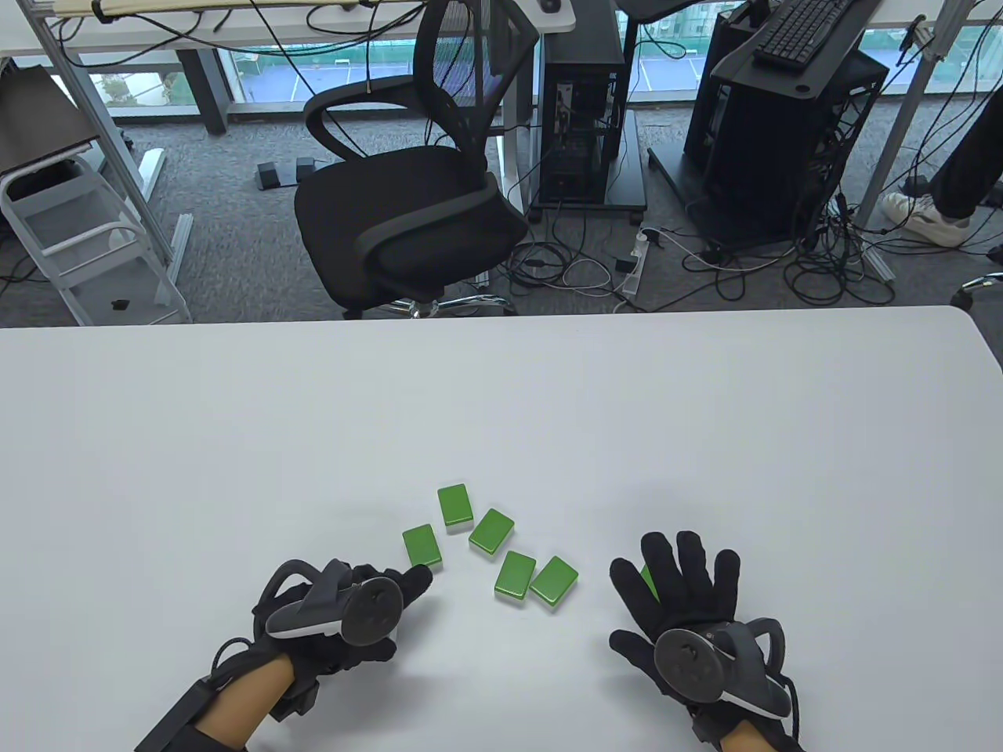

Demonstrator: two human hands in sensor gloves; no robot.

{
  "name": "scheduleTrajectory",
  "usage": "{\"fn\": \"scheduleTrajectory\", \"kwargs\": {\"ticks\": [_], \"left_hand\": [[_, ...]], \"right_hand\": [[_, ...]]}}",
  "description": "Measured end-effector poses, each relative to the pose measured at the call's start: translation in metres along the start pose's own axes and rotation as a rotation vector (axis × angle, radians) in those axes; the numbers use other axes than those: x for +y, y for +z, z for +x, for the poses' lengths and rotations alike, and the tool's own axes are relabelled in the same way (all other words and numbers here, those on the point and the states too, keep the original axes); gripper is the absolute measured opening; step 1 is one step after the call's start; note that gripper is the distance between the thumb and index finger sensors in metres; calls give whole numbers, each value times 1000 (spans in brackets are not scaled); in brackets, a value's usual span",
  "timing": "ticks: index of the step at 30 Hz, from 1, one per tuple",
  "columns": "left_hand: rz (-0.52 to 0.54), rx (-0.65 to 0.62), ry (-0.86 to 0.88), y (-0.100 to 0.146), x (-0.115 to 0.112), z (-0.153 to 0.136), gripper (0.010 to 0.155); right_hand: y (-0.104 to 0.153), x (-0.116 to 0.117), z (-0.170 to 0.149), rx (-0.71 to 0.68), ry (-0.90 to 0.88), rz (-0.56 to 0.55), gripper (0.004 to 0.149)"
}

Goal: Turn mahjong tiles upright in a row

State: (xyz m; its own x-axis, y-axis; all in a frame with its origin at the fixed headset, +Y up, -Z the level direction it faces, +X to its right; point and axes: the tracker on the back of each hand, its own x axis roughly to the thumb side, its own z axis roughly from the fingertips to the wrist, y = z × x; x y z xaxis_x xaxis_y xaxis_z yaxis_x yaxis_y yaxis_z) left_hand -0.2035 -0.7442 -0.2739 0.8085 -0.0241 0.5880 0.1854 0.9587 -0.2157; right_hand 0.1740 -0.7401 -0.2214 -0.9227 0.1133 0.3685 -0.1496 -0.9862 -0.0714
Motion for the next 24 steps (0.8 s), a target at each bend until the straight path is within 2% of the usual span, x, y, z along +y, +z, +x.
{"fn": "scheduleTrajectory", "kwargs": {"ticks": [13, 17, 24], "left_hand": [[-22, -2, -88, 0, -20, 1, 88], [-23, -2, -102, 0, -22, 2, 87], [-102, 8, -102, 0, -18, 4, 90]], "right_hand": [[-1, 1, 1, 3, 1, 14, 77], [-1, 1, 1, 0, 1, 18, 76], [-1, 2, 2, -3, -1, 21, 77]]}}
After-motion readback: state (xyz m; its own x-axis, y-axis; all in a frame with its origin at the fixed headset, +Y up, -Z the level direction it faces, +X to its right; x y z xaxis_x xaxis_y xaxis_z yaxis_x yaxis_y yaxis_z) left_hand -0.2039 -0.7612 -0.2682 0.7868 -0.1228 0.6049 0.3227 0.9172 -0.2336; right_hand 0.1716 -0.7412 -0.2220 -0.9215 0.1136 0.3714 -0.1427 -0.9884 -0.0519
